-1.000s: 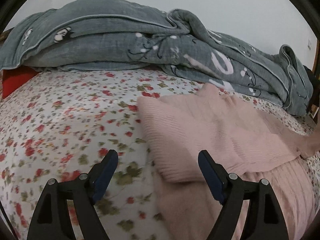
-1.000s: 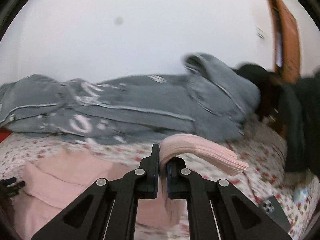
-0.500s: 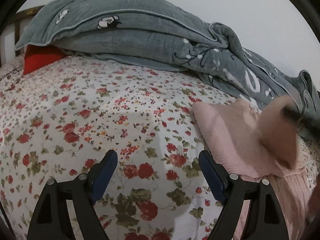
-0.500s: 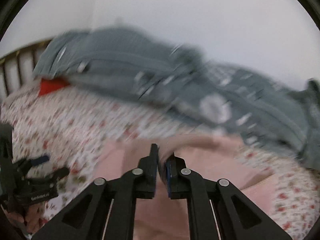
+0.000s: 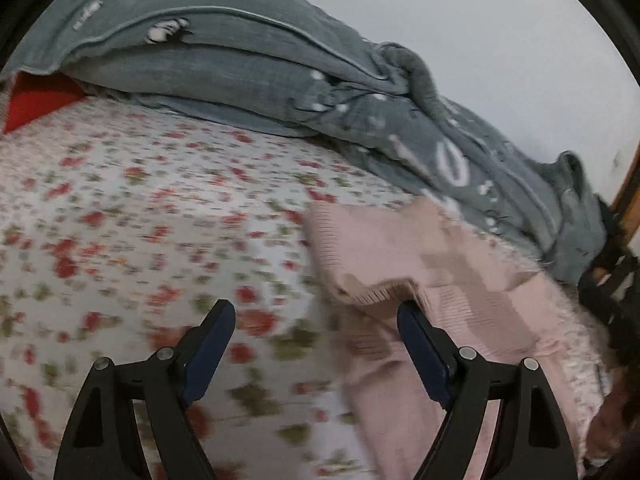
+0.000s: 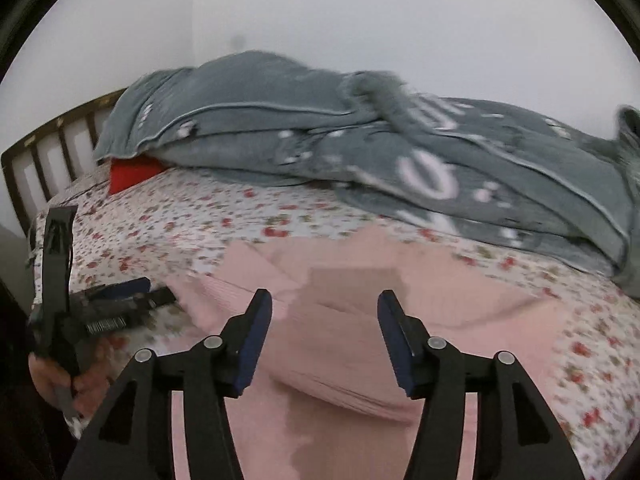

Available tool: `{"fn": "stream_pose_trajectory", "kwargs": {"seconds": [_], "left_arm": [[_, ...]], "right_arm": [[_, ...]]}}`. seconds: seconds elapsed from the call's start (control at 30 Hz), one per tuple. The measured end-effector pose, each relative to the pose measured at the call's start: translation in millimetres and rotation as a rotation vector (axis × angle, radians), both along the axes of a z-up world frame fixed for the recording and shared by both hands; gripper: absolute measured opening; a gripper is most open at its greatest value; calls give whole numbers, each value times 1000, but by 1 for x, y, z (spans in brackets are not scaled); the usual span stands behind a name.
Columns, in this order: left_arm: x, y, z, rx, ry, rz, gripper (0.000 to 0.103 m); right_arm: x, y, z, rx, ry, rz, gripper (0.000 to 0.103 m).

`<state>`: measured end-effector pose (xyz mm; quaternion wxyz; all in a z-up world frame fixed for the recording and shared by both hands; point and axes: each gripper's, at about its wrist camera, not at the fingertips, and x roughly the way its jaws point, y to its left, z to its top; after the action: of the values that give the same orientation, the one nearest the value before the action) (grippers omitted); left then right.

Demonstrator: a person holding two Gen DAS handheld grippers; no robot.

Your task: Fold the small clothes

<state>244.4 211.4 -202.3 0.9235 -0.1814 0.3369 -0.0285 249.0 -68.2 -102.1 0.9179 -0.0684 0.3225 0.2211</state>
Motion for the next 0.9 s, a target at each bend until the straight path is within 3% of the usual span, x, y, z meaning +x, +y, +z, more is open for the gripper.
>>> {"fn": "stream_pose_trajectory", "kwargs": {"seconds": [0.13,0.27,0.37,0.5,0.63,0.8,0.9], "left_arm": [[7,-20,2,-16,-16,-43,82],[5,-26,7,-49,-51,-56,82],[3,-19,9,-108,-69,-61,82],[11,-12,0,-92,-11,-18,82],[19,-10,-9,-73,45,20,80],[21,-15,-11,-55,40,-4,48],[21,-18,-10,-39,38,-10,43]], "right_arm": [[-7,-61,-8,-50,-60,-131,65],[5,-109,-31,-80,-4,-258,65],[15,-141,-47,-11,56,-316,65],[23,-169,-64,138,145,-345,65],[25,-168,-64,140,164,-336,65],[25,-158,-67,62,166,-327,65],[18,-157,-64,39,155,-305,65]]}}
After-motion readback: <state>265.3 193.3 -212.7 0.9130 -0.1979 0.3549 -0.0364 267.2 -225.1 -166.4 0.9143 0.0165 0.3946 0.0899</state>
